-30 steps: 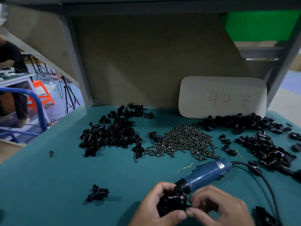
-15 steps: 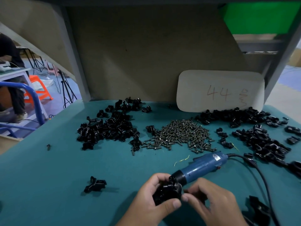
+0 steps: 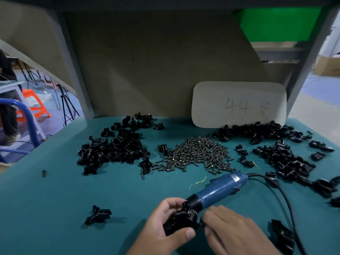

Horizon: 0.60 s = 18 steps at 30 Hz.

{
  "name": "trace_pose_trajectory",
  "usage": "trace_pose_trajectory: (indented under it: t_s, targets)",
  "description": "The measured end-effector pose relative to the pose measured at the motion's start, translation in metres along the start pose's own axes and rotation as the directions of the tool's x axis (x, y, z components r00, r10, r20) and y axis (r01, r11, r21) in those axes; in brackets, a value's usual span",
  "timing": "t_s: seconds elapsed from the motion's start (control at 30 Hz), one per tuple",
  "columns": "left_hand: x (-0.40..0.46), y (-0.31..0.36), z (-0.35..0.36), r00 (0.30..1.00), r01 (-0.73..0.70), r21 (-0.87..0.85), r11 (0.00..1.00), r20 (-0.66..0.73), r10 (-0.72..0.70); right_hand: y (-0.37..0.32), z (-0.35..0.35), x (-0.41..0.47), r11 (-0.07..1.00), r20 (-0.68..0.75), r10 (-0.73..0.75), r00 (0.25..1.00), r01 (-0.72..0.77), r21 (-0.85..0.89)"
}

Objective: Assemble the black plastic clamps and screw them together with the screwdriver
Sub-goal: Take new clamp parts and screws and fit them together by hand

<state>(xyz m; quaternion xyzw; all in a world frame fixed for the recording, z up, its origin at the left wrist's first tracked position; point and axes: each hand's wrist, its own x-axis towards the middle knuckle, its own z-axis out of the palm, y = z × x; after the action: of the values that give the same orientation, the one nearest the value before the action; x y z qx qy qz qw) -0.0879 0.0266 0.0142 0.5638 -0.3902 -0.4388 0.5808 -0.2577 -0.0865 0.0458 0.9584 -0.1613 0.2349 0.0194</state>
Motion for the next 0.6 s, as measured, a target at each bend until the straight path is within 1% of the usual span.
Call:
trace_pose_trajectory:
  t_s: [0.07, 0.23, 0.3, 0.37, 0.4, 0.43, 0.47, 0.5, 0.57, 0.6]
  targets:
    - [0.000, 0.000, -0.001, 1.000, 0.005, 0.008, 1.000, 0.008, -0.005, -0.001, -0.003, 0.000, 0.999, 0.011, 0.036, 0.999, -0.036, 0.012]
    - [-0.001, 0.001, -0.002, 1.000, 0.024, 0.006, 1.000, 0.016, -0.024, -0.003, -0.006, 0.002, 1.000, -0.037, -0.014, 0.999, 0.014, -0.016]
    - [-0.001, 0.001, 0.001, 0.999, 0.028, 0.027, 0.999, 0.030, -0.029, -0.006, -0.009, 0.004, 0.999, -0.028, 0.040, 0.999, -0.040, 0.029]
    - [0.000, 0.001, 0.002, 0.998, 0.037, 0.028, 0.999, 0.044, -0.038, -0.008, -0.010, 0.004, 0.991, 0.061, 0.086, 0.994, -0.092, 0.092]
    - [0.000, 0.001, 0.002, 0.998, 0.043, 0.023, 0.999, 0.051, -0.044, -0.009, -0.011, 0.005, 0.988, 0.155, 0.103, 0.983, -0.119, 0.101]
    - [0.000, 0.000, 0.001, 0.997, 0.049, 0.019, 0.999, 0.059, -0.050, -0.009, -0.008, 0.007, 0.981, 0.219, 0.137, 0.966, -0.163, 0.106]
    - [0.001, 0.000, 0.001, 0.996, 0.053, 0.015, 0.998, 0.066, -0.054, -0.008, -0.002, 0.003, 0.978, 0.184, 0.159, 0.970, -0.181, 0.105]
    - [0.001, -0.001, 0.001, 0.996, 0.058, 0.012, 0.998, 0.071, -0.058, -0.007, -0.001, 0.001, 0.967, 0.231, 0.191, 0.954, -0.223, 0.124]
    - [0.001, -0.001, 0.001, 0.995, 0.066, 0.008, 0.998, 0.080, -0.066, -0.003, 0.000, 0.003, 0.974, 0.187, 0.166, 0.968, -0.190, 0.120]
    - [0.001, -0.001, 0.001, 0.994, 0.069, 0.006, 0.998, 0.084, -0.069, -0.002, -0.002, 0.006, 0.961, 0.193, 0.194, 0.962, -0.226, 0.159]
